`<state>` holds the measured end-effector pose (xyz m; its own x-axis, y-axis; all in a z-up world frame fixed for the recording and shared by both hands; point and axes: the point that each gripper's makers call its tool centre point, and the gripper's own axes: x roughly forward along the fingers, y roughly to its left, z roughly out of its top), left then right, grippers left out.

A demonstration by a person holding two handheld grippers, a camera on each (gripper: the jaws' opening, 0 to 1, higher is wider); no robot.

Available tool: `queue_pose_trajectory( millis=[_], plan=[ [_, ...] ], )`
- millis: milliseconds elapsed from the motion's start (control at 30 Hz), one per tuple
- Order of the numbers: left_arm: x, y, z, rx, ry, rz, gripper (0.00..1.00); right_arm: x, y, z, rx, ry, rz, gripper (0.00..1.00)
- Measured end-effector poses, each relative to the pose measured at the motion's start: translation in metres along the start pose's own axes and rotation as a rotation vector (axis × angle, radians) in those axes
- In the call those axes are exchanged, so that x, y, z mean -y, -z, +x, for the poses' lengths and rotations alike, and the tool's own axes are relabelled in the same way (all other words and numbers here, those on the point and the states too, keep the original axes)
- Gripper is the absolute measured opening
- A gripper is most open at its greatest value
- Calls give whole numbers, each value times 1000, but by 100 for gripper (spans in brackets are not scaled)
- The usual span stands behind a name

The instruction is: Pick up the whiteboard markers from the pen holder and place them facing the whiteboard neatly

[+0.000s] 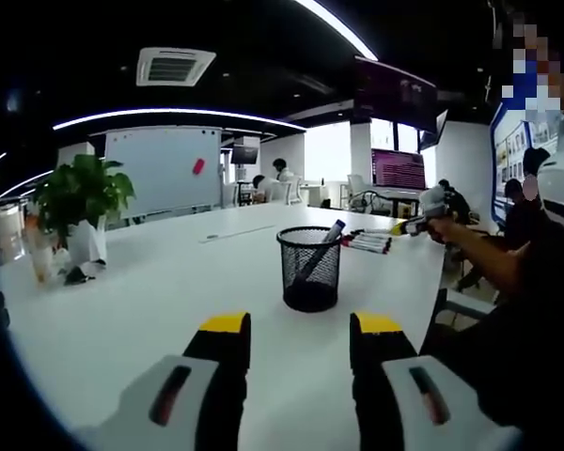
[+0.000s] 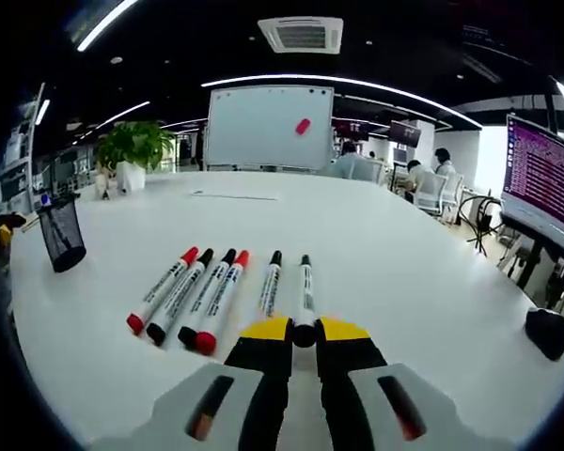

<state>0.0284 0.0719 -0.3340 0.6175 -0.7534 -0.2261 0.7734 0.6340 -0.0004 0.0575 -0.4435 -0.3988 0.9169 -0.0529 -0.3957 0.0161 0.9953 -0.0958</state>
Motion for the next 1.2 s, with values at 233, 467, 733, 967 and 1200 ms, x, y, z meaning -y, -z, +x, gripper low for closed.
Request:
queue_pose_trajectory(
  millis=[233,467,733,967,1200],
  plan=[
    [0,2,1,-4,0,0,44,-1,7,4,-33,3,2,13],
    [3,-1,1,10,16,-9,43,-1,12,7,-56,-1,-2,13],
    [6,-5,1,23,27,-10,43,1,15,3,-33,-28,41,13],
    [4,-4,0,21,22,-11,43,-6,12,-1,-14,-49,39,13],
    [4,-3,1,18,23,-11,43,-8,11,1,-14,-63,39,13]
  ],
)
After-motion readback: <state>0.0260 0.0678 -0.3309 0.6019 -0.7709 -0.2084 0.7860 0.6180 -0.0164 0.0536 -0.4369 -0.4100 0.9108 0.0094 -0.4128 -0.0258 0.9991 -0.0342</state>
